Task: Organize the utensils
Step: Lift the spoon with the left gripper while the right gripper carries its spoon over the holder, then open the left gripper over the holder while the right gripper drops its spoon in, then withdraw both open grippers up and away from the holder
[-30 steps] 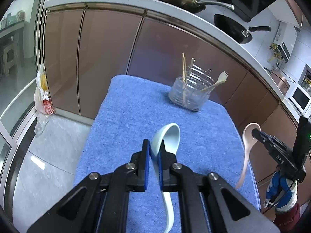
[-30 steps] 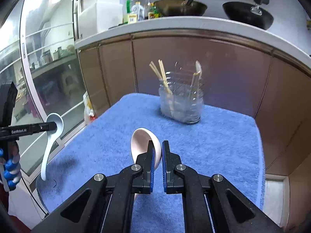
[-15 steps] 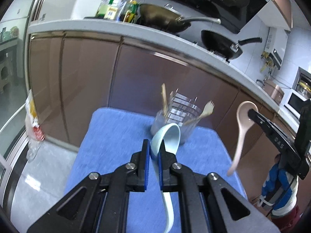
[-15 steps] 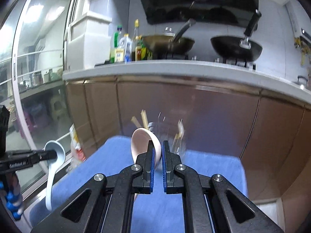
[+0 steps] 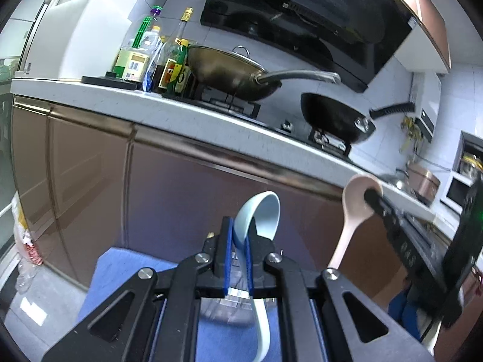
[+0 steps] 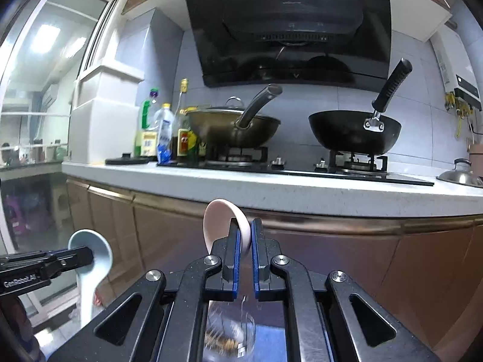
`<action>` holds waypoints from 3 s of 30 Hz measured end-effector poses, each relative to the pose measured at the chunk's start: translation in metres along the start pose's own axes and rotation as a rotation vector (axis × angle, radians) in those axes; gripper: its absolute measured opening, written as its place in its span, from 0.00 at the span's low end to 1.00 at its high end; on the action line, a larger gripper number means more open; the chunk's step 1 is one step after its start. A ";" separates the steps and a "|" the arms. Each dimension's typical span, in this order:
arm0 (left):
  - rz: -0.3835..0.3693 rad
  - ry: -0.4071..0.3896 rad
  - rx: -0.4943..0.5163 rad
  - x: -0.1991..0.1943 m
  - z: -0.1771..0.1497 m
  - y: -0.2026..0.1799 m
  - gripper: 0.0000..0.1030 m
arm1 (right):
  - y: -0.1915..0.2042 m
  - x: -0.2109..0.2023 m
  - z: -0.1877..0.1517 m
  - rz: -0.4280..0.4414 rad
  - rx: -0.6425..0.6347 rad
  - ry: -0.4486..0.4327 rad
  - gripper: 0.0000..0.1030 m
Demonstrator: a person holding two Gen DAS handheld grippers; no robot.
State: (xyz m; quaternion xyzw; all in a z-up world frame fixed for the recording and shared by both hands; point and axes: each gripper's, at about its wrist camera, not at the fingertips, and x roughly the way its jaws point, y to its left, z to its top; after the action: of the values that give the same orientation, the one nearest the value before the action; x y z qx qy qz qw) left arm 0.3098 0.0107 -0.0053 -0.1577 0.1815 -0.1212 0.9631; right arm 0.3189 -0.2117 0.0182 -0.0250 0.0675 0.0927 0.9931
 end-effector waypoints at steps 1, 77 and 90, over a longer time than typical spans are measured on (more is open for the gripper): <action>0.003 -0.013 -0.011 0.010 0.004 -0.002 0.07 | -0.002 0.006 -0.001 -0.003 0.004 -0.001 0.07; 0.351 -0.031 0.263 -0.120 -0.090 -0.029 0.59 | 0.009 -0.138 -0.089 -0.082 0.018 0.148 0.80; 0.396 -0.070 0.276 -0.166 -0.095 -0.024 0.62 | 0.010 -0.188 -0.091 -0.148 -0.003 0.141 1.00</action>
State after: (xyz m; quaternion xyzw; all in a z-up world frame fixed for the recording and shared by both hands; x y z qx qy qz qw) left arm 0.1192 0.0125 -0.0292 0.0100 0.1573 0.0516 0.9862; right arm 0.1223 -0.2419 -0.0461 -0.0380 0.1350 0.0172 0.9900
